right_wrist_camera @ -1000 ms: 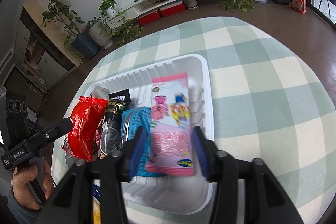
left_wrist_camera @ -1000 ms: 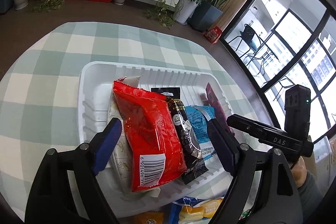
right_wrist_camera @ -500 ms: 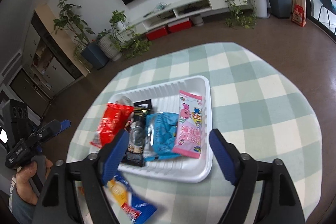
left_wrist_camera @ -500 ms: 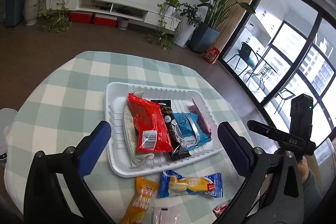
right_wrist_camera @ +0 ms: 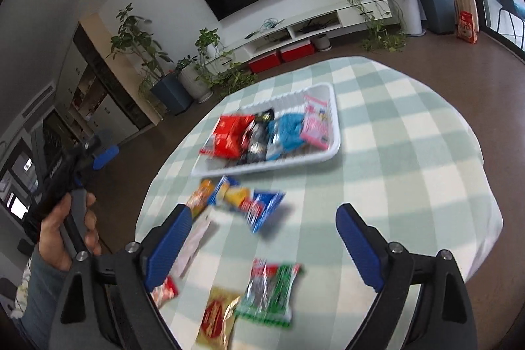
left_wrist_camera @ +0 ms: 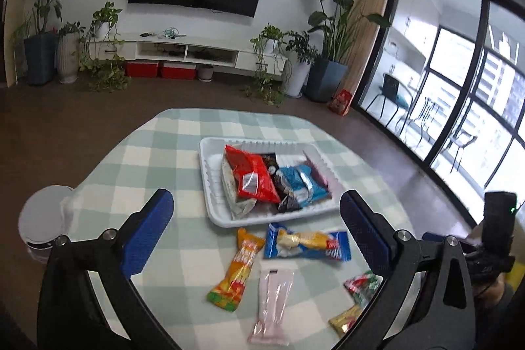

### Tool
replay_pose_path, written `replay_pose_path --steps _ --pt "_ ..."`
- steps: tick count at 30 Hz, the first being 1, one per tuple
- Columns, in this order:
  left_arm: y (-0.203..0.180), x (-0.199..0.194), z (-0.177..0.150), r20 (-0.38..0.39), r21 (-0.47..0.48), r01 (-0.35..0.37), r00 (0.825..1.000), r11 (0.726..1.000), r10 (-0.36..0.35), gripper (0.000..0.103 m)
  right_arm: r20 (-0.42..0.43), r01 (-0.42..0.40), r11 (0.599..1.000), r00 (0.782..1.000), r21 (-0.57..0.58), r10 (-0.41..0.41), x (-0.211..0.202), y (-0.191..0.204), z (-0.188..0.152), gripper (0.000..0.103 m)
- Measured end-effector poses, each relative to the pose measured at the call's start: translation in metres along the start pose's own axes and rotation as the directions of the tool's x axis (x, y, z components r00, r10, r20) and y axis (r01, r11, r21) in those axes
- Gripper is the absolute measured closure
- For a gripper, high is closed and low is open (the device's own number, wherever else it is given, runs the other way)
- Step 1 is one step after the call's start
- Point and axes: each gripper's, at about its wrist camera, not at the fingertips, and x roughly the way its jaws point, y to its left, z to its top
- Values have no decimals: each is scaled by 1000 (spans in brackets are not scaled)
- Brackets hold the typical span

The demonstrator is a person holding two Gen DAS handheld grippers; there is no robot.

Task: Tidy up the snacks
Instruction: 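Withdraw both tools from the tray toward the remaining snacks, then grasp the strawberry candy packet with the left gripper while the right grasps the gold Home Pie packet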

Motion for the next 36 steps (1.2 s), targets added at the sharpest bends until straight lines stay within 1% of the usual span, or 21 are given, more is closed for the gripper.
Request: replay_pose_path --steps 1,3,5,7,10,11,12,13,15,16,20,23,25,26,27,29,31,35,36 --pt "-6 -6 -11 -21 27 -17 1000 999 18 0 -4 9 1000 1000 -15 -9 -3 5 -10 11" --pt "-19 -15 -40 -67 79 -26 997 997 32 0 -25 22 999 999 -25 -23 -7 14 -30 11" --pt "-28 -20 -70 -120 120 -45 991 992 60 0 -51 21 999 998 -25 -23 -9 23 -48 11" --pt "-37 -20 -101 -193 157 -63 977 986 93 0 -64 18 999 998 -34 -21 -10 33 -61 11" --pt "-41 -21 -138 -269 154 -82 955 985 122 0 -90 13 999 996 -47 -17 -5 49 -78 12" --pt "-41 -23 -149 -284 152 -92 950 984 132 0 -100 17 998 995 -58 -23 -2 56 -83 14" --pt "-41 -23 -156 -289 155 -106 946 982 147 0 -108 27 997 994 -71 -34 1 61 -88 19" --pt "-41 -22 -159 -290 160 -121 943 980 164 0 -127 38 996 991 -86 -48 6 66 -92 25" --pt "-41 -22 -165 -298 170 -136 937 976 183 0 -163 30 995 986 -93 -45 15 71 -98 35" --pt "-41 -19 -166 -307 182 -142 932 973 193 0 -175 28 995 984 -93 -44 17 72 -101 36" --pt "-43 -5 -167 -348 230 -142 912 963 217 0 -205 42 992 976 -119 -66 25 78 -110 36" --pt "-42 5 -164 -371 233 -126 905 964 208 2 -223 56 991 971 -121 -82 31 79 -112 36" --pt "-42 12 -164 -393 241 -116 896 964 206 13 -230 63 990 969 -128 -92 34 79 -113 35" --pt "-42 15 -165 -405 245 -108 891 963 203 17 -234 68 989 967 -130 -97 36 79 -113 36" --pt "-42 18 -166 -420 250 -96 886 964 197 23 -240 70 989 966 -128 -99 37 78 -113 36" --pt "-41 24 -170 -447 258 -82 873 963 194 25 -252 75 989 962 -125 -104 41 77 -113 36" --pt "-41 30 -176 -484 268 -63 854 961 190 24 -257 80 989 960 -122 -109 43 76 -112 36" --pt "-38 34 -175 -503 267 -36 847 963 171 25 -273 82 989 955 -126 -114 50 76 -111 36" --pt "-39 35 -175 -506 269 -27 846 963 165 30 -280 84 988 953 -131 -118 53 77 -111 37"
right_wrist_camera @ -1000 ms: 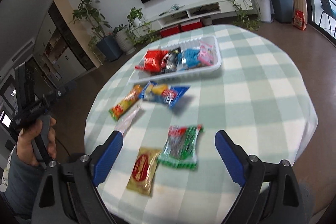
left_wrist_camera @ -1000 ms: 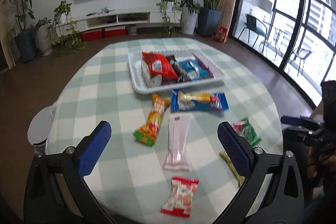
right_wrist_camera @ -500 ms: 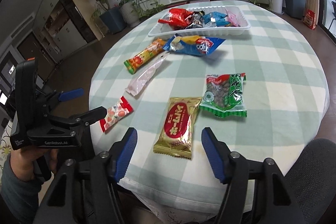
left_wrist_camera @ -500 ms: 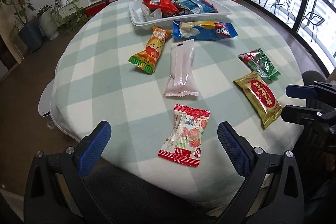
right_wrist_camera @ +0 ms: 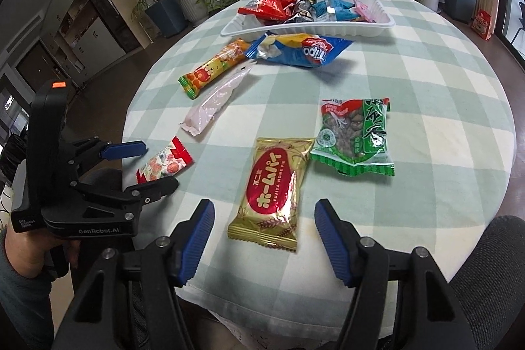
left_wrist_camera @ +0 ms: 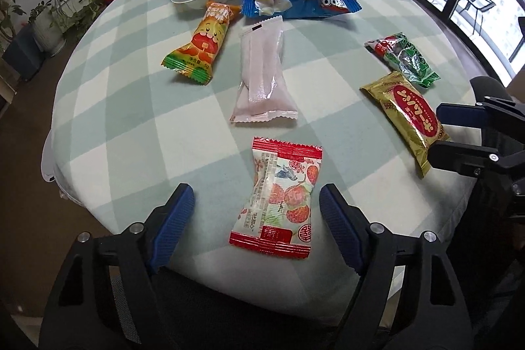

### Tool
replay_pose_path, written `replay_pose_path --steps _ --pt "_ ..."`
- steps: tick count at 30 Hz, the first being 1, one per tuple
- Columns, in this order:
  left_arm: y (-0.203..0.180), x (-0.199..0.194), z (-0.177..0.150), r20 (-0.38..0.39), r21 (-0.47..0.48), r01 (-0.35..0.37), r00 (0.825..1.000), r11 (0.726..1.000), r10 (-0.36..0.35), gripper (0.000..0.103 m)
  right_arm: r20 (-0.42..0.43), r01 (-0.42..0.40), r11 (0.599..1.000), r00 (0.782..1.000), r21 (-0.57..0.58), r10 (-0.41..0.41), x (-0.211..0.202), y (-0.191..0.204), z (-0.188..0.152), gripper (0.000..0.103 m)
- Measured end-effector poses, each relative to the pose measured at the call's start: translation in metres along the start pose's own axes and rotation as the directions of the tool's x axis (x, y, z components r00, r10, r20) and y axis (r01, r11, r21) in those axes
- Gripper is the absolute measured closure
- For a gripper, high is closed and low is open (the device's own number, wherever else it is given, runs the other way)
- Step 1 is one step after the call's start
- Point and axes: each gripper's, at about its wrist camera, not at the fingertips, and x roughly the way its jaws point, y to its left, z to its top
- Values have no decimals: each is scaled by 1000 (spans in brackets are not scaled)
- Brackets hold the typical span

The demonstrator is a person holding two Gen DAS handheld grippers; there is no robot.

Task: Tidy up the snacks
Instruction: 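Grasp the strawberry candy packet with the left gripper while the right grasps the gold Home Pie packet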

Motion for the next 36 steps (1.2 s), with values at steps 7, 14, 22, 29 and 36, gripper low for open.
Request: replay_pose_path --steps 7,14,22,29,36 --pt "-7 -1 6 -19 47 51 999 998 -51 57 -46 8 1000 999 -24 -9 13 11 7 43" --pt "-7 0 9 -28 50 83 996 995 -82 66 -73 71 995 994 -65 -76 28 18 18 46" --pt "-7 -3 7 -13 44 95 995 995 -94 72 -68 131 980 987 -147 -143 29 19 18 70" --pt "-7 -14 2 26 14 125 992 992 -125 72 -40 98 985 994 -140 -104 10 17 13 70" --pt "-5 -32 3 126 -62 222 969 973 -213 72 -15 29 994 999 -102 -30 -7 11 14 70"
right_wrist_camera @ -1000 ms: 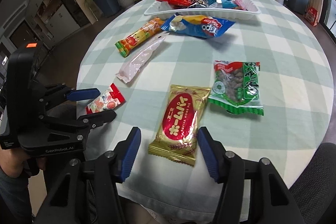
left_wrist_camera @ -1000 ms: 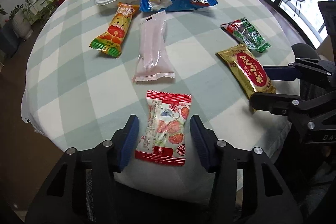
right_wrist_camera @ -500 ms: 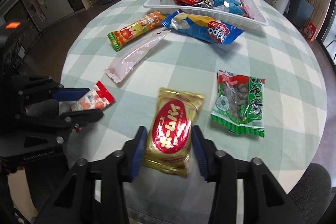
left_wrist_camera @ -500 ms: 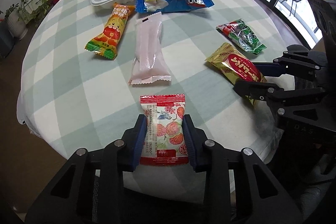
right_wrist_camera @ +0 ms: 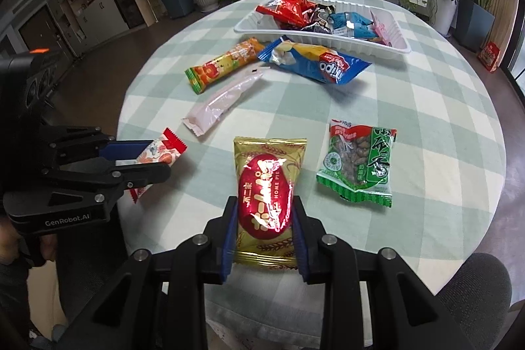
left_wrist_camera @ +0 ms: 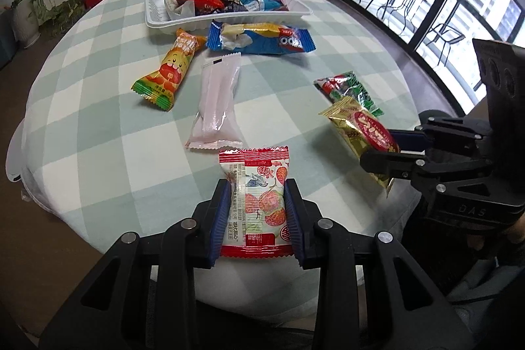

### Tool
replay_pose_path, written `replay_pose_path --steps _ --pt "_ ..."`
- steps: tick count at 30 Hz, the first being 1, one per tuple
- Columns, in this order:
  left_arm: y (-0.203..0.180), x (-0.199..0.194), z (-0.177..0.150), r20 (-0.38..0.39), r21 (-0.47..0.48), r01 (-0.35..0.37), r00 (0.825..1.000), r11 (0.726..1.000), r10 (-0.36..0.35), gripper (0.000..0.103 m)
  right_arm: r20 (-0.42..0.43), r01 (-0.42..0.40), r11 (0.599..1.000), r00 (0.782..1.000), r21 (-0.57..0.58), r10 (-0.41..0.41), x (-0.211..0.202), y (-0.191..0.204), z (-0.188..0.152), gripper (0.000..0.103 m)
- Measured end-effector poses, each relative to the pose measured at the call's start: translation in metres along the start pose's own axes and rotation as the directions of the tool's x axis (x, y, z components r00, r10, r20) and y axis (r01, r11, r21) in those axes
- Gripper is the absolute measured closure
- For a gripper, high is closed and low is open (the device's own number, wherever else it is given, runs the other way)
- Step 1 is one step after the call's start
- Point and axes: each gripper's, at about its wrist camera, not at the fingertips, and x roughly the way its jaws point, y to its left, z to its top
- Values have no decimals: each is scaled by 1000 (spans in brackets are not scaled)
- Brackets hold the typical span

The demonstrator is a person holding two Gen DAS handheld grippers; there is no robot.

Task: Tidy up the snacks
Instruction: 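Grasp the strawberry candy packet with the left gripper while the right grasps the gold Home Pie packet, then carry both held packets over the white tray and lower them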

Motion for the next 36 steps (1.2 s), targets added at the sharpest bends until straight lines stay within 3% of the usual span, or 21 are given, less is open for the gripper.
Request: replay_pose_path --steps 9,12,21,28,32,36 --pt "0 -20 30 153 -84 128 982 988 -114 72 54 -105 987 994 118 99 -23 -31 13 70" --pt "5 -25 51 185 -83 141 975 987 -124 72 87 -121 980 990 157 108 -33 -50 23 70" --pt "27 -27 161 287 -71 159 949 985 -132 72 209 -92 969 977 228 44 -62 -117 89 70" --pt "32 -1 257 281 -43 94 956 995 -78 72 253 -111 969 966 221 53 -50 -149 171 70" --pt "41 30 302 250 -61 58 967 996 -41 72 223 -103 977 973 187 60 -23 -151 221 70" --pt "54 72 326 203 -99 40 979 994 -19 72 161 -91 979 985 183 62 18 -153 258 70"
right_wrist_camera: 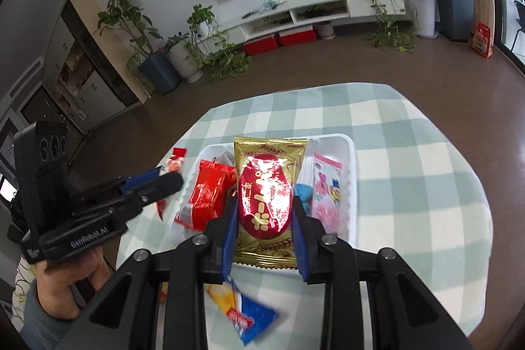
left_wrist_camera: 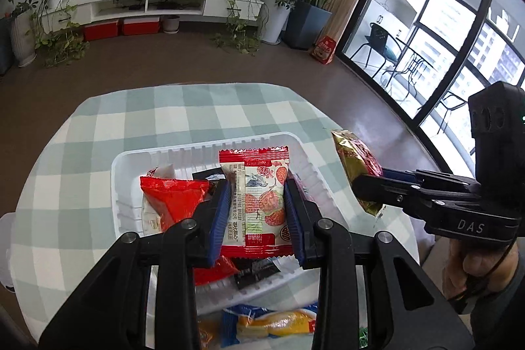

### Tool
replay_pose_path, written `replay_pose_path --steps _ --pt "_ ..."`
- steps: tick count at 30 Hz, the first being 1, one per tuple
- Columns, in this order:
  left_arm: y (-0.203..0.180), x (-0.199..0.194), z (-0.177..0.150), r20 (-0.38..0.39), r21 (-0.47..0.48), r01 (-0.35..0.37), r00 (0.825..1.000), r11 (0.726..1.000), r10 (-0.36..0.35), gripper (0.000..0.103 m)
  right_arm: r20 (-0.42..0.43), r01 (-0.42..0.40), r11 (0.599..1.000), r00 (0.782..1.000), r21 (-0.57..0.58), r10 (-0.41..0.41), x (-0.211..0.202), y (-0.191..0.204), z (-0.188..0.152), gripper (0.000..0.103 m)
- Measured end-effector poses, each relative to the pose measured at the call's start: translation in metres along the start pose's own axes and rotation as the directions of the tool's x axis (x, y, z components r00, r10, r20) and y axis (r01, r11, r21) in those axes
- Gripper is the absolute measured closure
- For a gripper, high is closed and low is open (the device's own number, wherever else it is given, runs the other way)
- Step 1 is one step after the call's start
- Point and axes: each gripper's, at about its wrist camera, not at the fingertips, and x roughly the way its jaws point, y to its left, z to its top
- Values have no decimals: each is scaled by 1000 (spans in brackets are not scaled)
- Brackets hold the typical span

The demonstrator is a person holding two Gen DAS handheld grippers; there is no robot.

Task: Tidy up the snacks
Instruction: 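Carry both held packets over the white tray and lower them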

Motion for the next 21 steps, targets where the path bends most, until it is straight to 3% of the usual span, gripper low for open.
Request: replay_pose_path --steps 7,21 --pt "17 59 3 -43 -35 -5 999 999 3 72 -94 66 998 993 13 -64 67 -18 16 70" --pt "33 110 2 -94 -22 -41 995 999 39 70 -171 91 995 982 41 -83 121 -35 28 70"
